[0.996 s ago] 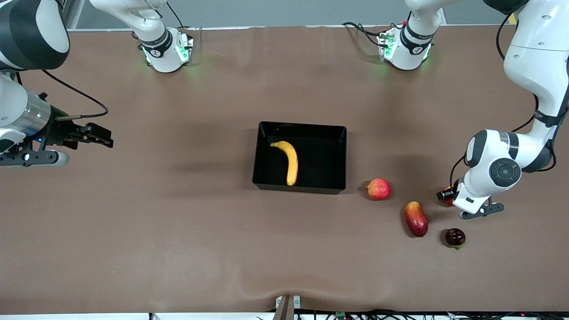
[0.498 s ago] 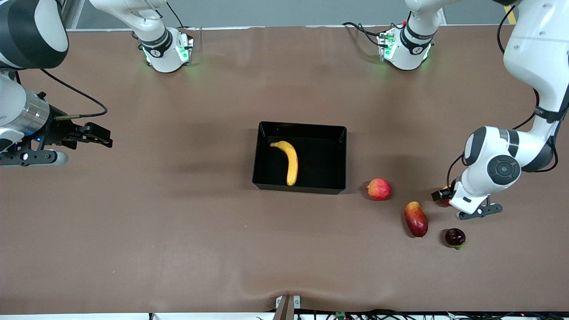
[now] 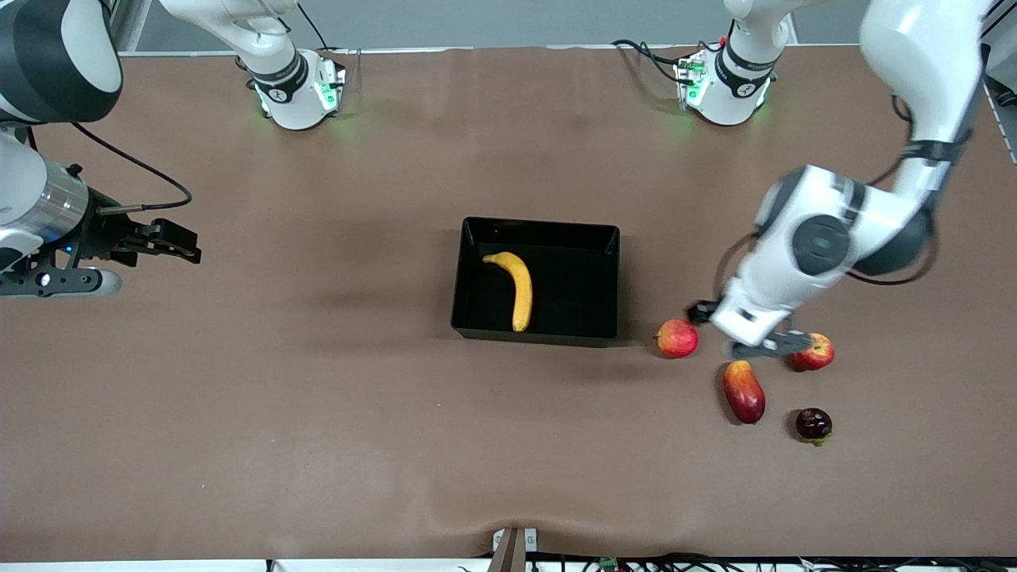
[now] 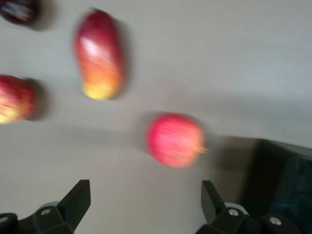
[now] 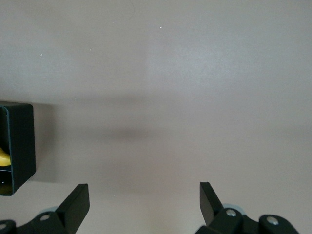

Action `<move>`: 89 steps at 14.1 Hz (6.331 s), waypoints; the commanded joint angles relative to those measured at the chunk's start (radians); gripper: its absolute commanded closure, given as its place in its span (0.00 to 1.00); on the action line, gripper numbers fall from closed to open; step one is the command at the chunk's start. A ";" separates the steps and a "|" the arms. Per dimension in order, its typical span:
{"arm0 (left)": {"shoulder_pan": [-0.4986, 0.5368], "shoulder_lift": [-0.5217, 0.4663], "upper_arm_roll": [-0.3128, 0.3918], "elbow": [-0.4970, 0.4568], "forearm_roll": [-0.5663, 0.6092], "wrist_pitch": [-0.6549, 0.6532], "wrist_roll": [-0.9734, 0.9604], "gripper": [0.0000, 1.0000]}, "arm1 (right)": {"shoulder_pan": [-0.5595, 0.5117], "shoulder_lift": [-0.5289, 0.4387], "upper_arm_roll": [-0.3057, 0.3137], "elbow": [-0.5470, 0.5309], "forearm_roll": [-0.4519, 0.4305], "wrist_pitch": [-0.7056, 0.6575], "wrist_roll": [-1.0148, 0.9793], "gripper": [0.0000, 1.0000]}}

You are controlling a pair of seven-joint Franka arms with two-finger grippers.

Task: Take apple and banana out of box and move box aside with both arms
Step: 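Move the left gripper back into the box over the banana, then close the left gripper on the yellow banana, then carry the banana beside the fruits while the right gripper reaches the box, then release the banana while the right gripper grasps the box rim, then drag the box away with the right gripper while the left gripper retracts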

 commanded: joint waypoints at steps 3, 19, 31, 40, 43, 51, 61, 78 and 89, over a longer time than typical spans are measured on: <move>-0.241 0.108 0.001 0.137 -0.002 -0.006 -0.273 0.00 | -0.009 -0.004 0.007 0.013 -0.004 -0.015 0.010 0.00; -0.778 0.460 0.303 0.378 0.046 0.202 -0.384 0.00 | -0.001 -0.001 0.007 0.010 -0.003 -0.015 0.010 0.00; -0.777 0.373 0.303 0.379 0.097 0.140 -0.368 1.00 | 0.017 0.041 0.010 0.010 0.007 -0.008 0.011 0.00; -0.602 0.104 0.291 0.363 0.013 -0.105 -0.132 1.00 | 0.046 0.111 0.010 0.011 0.010 0.034 0.011 0.00; -0.449 -0.012 0.291 0.243 -0.045 -0.153 0.098 1.00 | 0.107 0.165 0.009 0.011 -0.006 0.081 0.010 0.00; -0.071 -0.134 0.291 -0.134 -0.029 -0.008 0.448 1.00 | 0.232 0.262 0.012 0.010 0.013 0.135 0.027 0.00; 0.144 0.061 0.296 -0.329 -0.031 0.470 0.422 1.00 | 0.456 0.442 0.010 -0.019 0.056 0.510 0.260 0.00; 0.141 -0.146 0.165 0.221 -0.043 -0.229 0.444 0.00 | 0.583 0.552 0.012 -0.142 0.099 0.753 0.449 1.00; 0.139 -0.359 0.177 0.410 -0.204 -0.533 0.583 0.00 | 0.185 0.282 0.003 -0.190 0.094 0.503 0.199 1.00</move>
